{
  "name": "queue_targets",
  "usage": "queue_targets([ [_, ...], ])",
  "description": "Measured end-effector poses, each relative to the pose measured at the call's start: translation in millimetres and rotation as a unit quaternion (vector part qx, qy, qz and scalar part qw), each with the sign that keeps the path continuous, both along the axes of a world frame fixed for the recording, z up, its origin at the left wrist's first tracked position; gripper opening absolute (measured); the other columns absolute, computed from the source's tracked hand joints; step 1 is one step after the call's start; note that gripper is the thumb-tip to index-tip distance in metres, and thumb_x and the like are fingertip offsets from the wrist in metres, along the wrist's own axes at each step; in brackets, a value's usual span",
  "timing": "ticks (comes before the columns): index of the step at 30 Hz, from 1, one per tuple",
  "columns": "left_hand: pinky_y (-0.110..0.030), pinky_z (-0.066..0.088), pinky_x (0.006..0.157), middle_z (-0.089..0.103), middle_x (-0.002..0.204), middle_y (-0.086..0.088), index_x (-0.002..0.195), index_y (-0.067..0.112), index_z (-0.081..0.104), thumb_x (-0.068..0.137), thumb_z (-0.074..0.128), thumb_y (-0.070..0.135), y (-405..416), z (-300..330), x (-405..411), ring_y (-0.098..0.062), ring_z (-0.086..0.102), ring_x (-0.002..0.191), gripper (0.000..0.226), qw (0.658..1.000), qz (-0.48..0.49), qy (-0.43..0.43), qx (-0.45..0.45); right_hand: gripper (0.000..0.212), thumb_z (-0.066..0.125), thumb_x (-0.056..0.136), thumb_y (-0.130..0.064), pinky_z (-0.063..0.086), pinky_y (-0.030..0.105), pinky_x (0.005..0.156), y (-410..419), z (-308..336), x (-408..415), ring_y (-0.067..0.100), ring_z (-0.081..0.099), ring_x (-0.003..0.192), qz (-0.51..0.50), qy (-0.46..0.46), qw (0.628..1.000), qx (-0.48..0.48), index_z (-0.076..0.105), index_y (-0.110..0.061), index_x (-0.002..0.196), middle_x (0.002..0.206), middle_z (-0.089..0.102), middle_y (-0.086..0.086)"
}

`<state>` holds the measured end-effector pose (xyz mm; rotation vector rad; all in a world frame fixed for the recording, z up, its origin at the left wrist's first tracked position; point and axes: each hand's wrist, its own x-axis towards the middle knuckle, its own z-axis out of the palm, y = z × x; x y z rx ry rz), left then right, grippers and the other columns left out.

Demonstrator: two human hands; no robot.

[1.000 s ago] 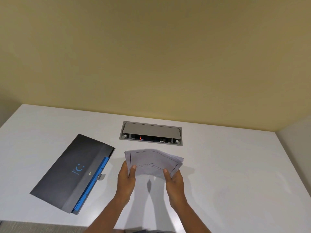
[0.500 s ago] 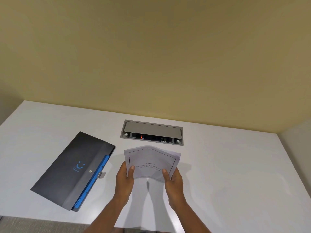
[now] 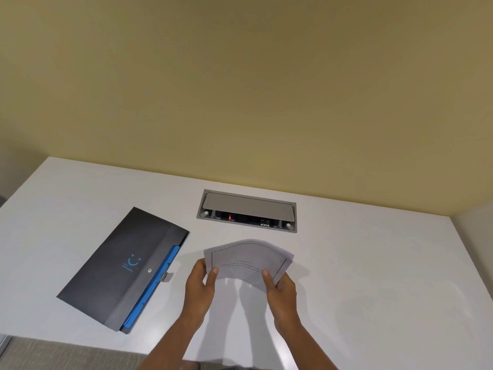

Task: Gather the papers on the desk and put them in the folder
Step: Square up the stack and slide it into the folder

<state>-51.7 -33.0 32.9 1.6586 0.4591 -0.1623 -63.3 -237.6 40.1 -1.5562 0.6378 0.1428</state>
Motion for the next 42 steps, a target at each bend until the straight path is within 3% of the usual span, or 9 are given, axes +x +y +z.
queue_targets([
  [5, -0.023, 0.048, 0.101, 0.065, 0.124, 0.017, 0.121, 0.036, 0.058, 0.097, 0.067, 0.019, 40.0, -5.9, 4.0, -0.008, 0.064, 0.116, 0.030, 0.987, -0.048, -0.068, 0.140, 0.012, 0.069, 0.103, -0.029, 0.063, 0.028, 0.081, -8.5, -3.9, 3.5, 0.004, 0.077, 0.092, -0.023, 0.001, 0.999, -0.033, 0.074, -0.037, 0.110, 0.103, 0.082, -0.012],
  [9, -0.032, 0.057, 0.090, 0.063, 0.113, 0.015, 0.121, 0.030, 0.061, 0.098, 0.064, 0.018, 101.1, -15.8, -2.5, -0.012, 0.065, 0.104, 0.026, 0.944, -0.028, -0.095, 0.314, 0.014, 0.068, 0.103, -0.027, 0.063, 0.039, 0.090, -17.8, -16.2, -1.6, 0.015, 0.077, 0.099, -0.039, 0.027, 0.998, -0.052, 0.075, -0.027, 0.115, 0.106, 0.081, -0.008],
  [12, -0.039, 0.059, 0.077, 0.065, 0.100, 0.005, 0.111, 0.021, 0.066, 0.093, 0.068, 0.010, 144.2, -24.5, -3.6, -0.023, 0.064, 0.096, 0.022, 0.907, -0.037, -0.048, 0.417, 0.007, 0.067, 0.103, -0.024, 0.061, 0.036, 0.081, -23.7, -24.4, -9.3, 0.018, 0.076, 0.095, -0.039, 0.062, 0.994, -0.076, 0.073, -0.027, 0.105, 0.102, 0.079, -0.003],
  [15, -0.042, 0.059, 0.077, 0.067, 0.106, -0.005, 0.107, 0.015, 0.064, 0.084, 0.078, 0.014, 172.2, -34.9, -8.0, -0.029, 0.061, 0.102, 0.027, 0.865, -0.082, 0.011, 0.495, 0.006, 0.068, 0.102, -0.022, 0.058, 0.034, 0.074, -26.7, -31.8, -19.7, 0.020, 0.075, 0.092, -0.042, 0.087, 0.990, -0.106, 0.073, -0.025, 0.102, 0.102, 0.079, 0.002],
  [24, -0.058, 0.042, 0.109, 0.047, 0.147, -0.022, 0.141, 0.003, 0.050, 0.071, 0.086, 0.042, 196.8, -68.1, -13.2, -0.044, 0.042, 0.138, 0.088, 0.789, -0.184, 0.110, 0.576, 0.009, 0.066, 0.101, -0.020, 0.052, 0.029, 0.063, -26.3, -30.2, -43.2, 0.019, 0.074, 0.089, -0.047, 0.128, 0.981, -0.135, 0.074, -0.018, 0.104, 0.098, 0.079, 0.001],
  [31, -0.058, 0.042, 0.112, 0.043, 0.153, -0.025, 0.147, -0.001, 0.045, 0.080, 0.079, 0.028, 200.2, -71.5, -1.9, -0.046, 0.039, 0.143, 0.081, 0.773, -0.220, 0.088, 0.588, 0.009, 0.066, 0.101, -0.021, 0.052, 0.030, 0.061, -20.6, -30.3, -51.4, 0.021, 0.076, 0.086, -0.055, 0.133, 0.980, -0.136, 0.074, -0.016, 0.099, 0.092, 0.080, 0.003],
  [36, -0.052, 0.031, 0.125, 0.018, 0.169, -0.025, 0.161, -0.001, 0.017, 0.096, 0.056, 0.010, 193.1, -67.1, 4.3, -0.042, 0.019, 0.157, 0.077, 0.795, -0.221, 0.117, 0.552, 0.010, 0.066, 0.101, -0.020, 0.051, 0.026, 0.059, -20.4, -28.0, -56.1, 0.018, 0.076, 0.082, -0.062, 0.130, 0.980, -0.133, 0.074, -0.017, 0.096, 0.090, 0.080, 0.001],
  [40, -0.046, 0.038, 0.122, 0.020, 0.169, -0.024, 0.162, -0.005, 0.008, 0.099, 0.051, 0.004, 187.6, -58.7, 7.9, -0.040, 0.026, 0.155, 0.077, 0.803, -0.218, 0.105, 0.545, 0.011, 0.066, 0.101, -0.018, 0.051, 0.025, 0.058, -23.0, -19.6, -50.0, 0.011, 0.075, 0.071, -0.056, 0.118, 0.982, -0.138, 0.075, -0.017, 0.095, 0.084, 0.080, -0.001],
  [42, -0.041, 0.043, 0.119, 0.021, 0.170, -0.021, 0.162, -0.004, 0.008, 0.099, 0.052, 0.003, 181.4, -52.9, 9.9, -0.038, 0.029, 0.155, 0.077, 0.811, -0.219, 0.093, 0.535, 0.010, 0.066, 0.101, -0.017, 0.054, 0.031, 0.063, -26.8, -14.3, -45.3, 0.020, 0.077, 0.081, -0.059, 0.106, 0.984, -0.132, 0.074, -0.016, 0.095, 0.087, 0.080, 0.002],
])
